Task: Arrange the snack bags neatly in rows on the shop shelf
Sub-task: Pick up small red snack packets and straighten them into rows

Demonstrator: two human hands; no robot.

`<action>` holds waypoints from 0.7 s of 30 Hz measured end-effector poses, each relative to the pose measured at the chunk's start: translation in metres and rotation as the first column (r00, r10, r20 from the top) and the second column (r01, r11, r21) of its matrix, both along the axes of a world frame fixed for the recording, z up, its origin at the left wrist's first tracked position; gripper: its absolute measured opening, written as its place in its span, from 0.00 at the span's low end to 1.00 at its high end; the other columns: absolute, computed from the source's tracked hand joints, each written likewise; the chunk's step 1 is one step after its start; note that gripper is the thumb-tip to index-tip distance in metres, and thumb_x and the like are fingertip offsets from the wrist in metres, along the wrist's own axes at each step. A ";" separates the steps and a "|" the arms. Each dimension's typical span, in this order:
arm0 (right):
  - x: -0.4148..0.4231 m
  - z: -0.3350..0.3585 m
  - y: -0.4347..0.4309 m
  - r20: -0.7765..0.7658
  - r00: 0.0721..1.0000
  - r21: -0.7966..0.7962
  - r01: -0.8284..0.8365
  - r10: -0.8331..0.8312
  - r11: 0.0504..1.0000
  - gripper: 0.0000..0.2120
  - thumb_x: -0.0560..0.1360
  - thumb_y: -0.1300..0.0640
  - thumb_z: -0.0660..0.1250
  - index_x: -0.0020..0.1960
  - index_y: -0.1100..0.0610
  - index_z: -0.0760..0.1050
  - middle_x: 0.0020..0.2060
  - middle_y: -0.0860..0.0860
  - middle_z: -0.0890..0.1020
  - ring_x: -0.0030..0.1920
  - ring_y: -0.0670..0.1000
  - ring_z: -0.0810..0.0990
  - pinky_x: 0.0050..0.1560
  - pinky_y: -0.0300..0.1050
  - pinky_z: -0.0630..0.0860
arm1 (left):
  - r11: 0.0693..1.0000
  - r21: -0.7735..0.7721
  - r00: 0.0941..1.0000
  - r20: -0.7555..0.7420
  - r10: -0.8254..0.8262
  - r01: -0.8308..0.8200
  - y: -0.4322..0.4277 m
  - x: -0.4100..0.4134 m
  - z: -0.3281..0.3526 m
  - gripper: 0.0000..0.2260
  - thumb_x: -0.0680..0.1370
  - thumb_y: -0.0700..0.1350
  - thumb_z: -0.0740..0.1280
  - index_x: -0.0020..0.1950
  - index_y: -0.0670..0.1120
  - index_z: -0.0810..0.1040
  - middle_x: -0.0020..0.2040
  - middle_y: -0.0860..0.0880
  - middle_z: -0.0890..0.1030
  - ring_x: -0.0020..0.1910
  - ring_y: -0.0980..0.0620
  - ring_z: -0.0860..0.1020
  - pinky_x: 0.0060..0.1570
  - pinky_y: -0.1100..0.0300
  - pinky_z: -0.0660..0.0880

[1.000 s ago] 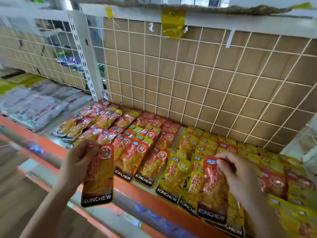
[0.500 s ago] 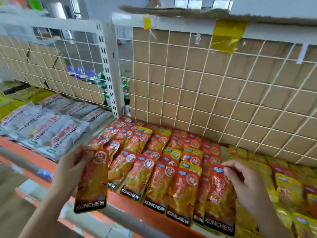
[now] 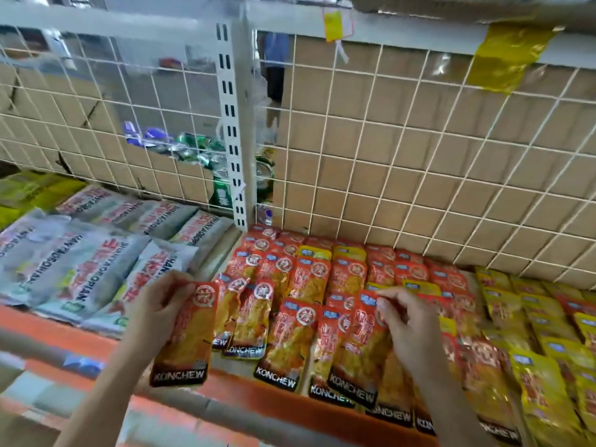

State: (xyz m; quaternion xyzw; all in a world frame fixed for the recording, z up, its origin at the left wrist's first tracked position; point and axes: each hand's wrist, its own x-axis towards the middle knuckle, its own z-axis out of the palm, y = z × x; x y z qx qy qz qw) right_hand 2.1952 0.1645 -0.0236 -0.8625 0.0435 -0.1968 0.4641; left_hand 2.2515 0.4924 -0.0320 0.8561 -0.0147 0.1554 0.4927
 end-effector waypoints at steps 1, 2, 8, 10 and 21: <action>0.005 -0.002 0.011 -0.024 1.000 0.003 -0.013 0.013 1.000 0.08 0.76 0.63 0.65 0.45 0.50 0.76 0.34 0.44 0.77 0.37 0.37 0.77 0.37 0.28 0.71 | 0.999 0.030 1.000 0.001 -0.022 0.022 -0.001 0.006 -0.002 0.09 0.75 0.34 0.66 0.39 0.46 0.76 0.35 0.50 0.79 0.33 0.65 0.75 0.34 0.74 0.67; 0.009 -0.003 0.021 -0.037 0.999 -0.005 -0.023 0.023 1.000 0.09 0.76 0.62 0.65 0.44 0.49 0.75 0.33 0.43 0.77 0.37 0.38 0.77 0.38 0.29 0.71 | 0.998 0.052 0.999 -0.013 -0.036 0.037 -0.002 0.012 -0.005 0.10 0.75 0.35 0.66 0.38 0.50 0.75 0.35 0.51 0.79 0.34 0.63 0.75 0.34 0.73 0.67; 0.033 -0.007 0.061 -0.079 0.992 -0.101 -0.102 0.094 0.990 0.05 0.75 0.62 0.66 0.45 0.53 0.77 0.38 0.40 0.77 0.40 0.37 0.75 0.43 0.24 0.69 | 0.978 0.176 0.992 -0.077 -0.097 0.109 -0.010 0.038 -0.020 0.09 0.75 0.39 0.67 0.40 0.53 0.75 0.28 0.58 0.76 0.28 0.60 0.73 0.31 0.60 0.67; 0.039 -0.010 0.070 -0.080 0.991 -0.149 -0.117 0.106 0.982 0.04 0.75 0.62 0.66 0.48 0.58 0.79 0.39 0.42 0.77 0.40 0.37 0.74 0.43 0.23 0.68 | 0.969 0.227 0.995 -0.050 -0.084 0.094 -0.013 0.042 -0.019 0.07 0.75 0.39 0.68 0.42 0.51 0.76 0.37 0.56 0.79 0.36 0.54 0.76 0.37 0.59 0.68; 0.050 -0.028 0.094 -0.057 0.990 -0.478 -0.141 0.129 0.867 0.06 0.76 0.56 0.64 0.50 0.57 0.78 0.46 0.48 0.77 0.47 0.45 0.74 0.44 0.26 0.64 | 0.912 0.402 0.996 0.003 -0.092 0.083 -0.020 0.048 -0.034 0.02 0.74 0.44 0.69 0.45 0.50 0.79 0.45 0.51 0.77 0.47 0.49 0.75 0.44 0.55 0.71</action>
